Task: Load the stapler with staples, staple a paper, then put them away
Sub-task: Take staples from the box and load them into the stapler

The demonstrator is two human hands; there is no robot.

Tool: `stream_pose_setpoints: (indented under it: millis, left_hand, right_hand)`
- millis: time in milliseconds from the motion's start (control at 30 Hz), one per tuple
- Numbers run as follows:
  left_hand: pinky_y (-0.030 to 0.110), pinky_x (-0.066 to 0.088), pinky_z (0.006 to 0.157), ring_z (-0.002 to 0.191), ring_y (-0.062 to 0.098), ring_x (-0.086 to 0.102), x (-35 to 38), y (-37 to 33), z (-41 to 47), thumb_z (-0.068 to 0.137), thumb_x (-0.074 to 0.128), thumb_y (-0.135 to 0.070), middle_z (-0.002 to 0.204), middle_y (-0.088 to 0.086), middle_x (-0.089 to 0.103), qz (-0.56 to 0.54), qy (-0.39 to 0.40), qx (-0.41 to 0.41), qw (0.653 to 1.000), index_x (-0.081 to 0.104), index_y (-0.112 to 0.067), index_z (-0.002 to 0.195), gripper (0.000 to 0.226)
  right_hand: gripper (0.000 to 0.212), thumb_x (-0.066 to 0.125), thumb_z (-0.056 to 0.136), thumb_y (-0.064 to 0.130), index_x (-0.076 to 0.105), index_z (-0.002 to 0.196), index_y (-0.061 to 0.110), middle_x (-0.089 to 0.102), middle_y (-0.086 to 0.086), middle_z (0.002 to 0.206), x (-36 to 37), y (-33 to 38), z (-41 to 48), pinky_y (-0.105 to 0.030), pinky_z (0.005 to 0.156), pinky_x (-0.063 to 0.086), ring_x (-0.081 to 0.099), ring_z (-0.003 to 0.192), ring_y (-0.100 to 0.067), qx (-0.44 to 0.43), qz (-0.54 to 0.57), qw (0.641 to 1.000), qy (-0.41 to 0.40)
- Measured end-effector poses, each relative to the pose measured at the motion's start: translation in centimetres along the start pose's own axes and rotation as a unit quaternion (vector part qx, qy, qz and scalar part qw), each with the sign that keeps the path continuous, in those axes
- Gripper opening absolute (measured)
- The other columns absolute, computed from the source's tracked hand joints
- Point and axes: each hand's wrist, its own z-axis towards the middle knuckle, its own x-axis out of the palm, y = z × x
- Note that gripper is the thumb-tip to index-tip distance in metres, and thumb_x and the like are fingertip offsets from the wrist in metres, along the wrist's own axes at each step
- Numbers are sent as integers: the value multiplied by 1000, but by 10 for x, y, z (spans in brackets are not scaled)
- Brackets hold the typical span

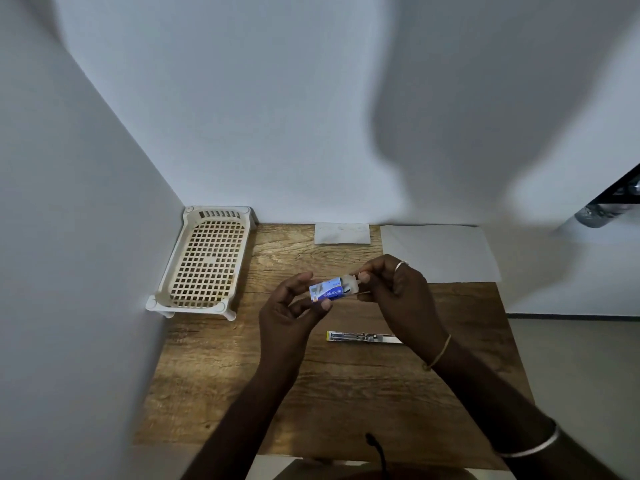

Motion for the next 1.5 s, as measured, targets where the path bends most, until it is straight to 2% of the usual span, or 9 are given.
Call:
stream_pose_setpoints:
  millis: [133,333,467,600,800,1000,1267,1400,1500]
  left_hand:
    - [30,62,82,103,23,77,-8,8,-3,73,90,-3,115,4,77,43,-12,12,999,73,-23,117,51]
    - [25,59,85,104,13,74,-29,27,-10,74,93,-26,110,-10,76,229,-25,59,971,70,-31,118,50]
    - [19,54,84,102,4,69,-43,48,-22,75,91,-27,107,-18,73,332,-48,56,940,67,-33,122,53]
    - [34,59,80,94,0,66,-51,69,-37,76,89,-33,108,-17,70,365,-98,2,926,67,-32,121,51]
    - [46,43,98,99,13,68,-46,90,-47,81,80,-47,111,-9,71,433,-151,-50,887,65,-32,119,44]
    - [46,41,90,98,18,65,-48,107,-45,84,63,-62,105,-10,68,546,-148,-92,819,61,-39,114,38]
    - [48,43,89,103,20,62,-46,107,-44,76,71,-67,110,-9,66,582,-128,-115,794,61,-39,115,50]
    - [51,44,94,113,25,58,-43,94,-40,80,75,-62,124,0,61,556,-136,-112,813,58,-30,132,63]
    - [45,53,88,103,20,63,-34,80,-27,90,77,-30,115,2,65,459,-125,-17,880,67,-22,123,35]
  right_hand:
    - [7,63,98,12,68,94,11,77,-1,94,10,-8,-2,-27,68,63,75,85,-12,10,-7,1000,10]
    - [11,64,96,12,66,88,20,75,4,90,33,-39,2,-37,69,63,73,83,-8,28,-88,995,40]
    - [7,65,94,19,68,88,23,71,13,86,58,-63,7,-29,74,57,67,83,-1,20,-172,981,86]
    - [3,67,92,20,70,91,20,73,5,90,85,-85,9,-25,74,50,66,83,-7,27,-203,969,140]
    - [7,64,89,18,70,91,22,74,1,92,110,-101,7,-29,74,48,69,87,-17,40,-255,946,198]
    - [12,62,85,13,69,90,21,72,0,92,115,-104,9,-31,72,46,65,87,-19,0,-298,928,222]
    - [3,70,90,18,72,91,16,74,-2,89,85,-101,20,-35,77,51,65,85,-17,15,-257,955,148]
    - [3,71,90,17,73,91,15,74,-1,89,62,-94,23,-36,77,51,65,83,-17,17,-245,960,136]
    - [3,71,90,16,74,90,15,74,0,87,49,-84,26,-34,75,51,64,81,-14,6,-239,958,157]
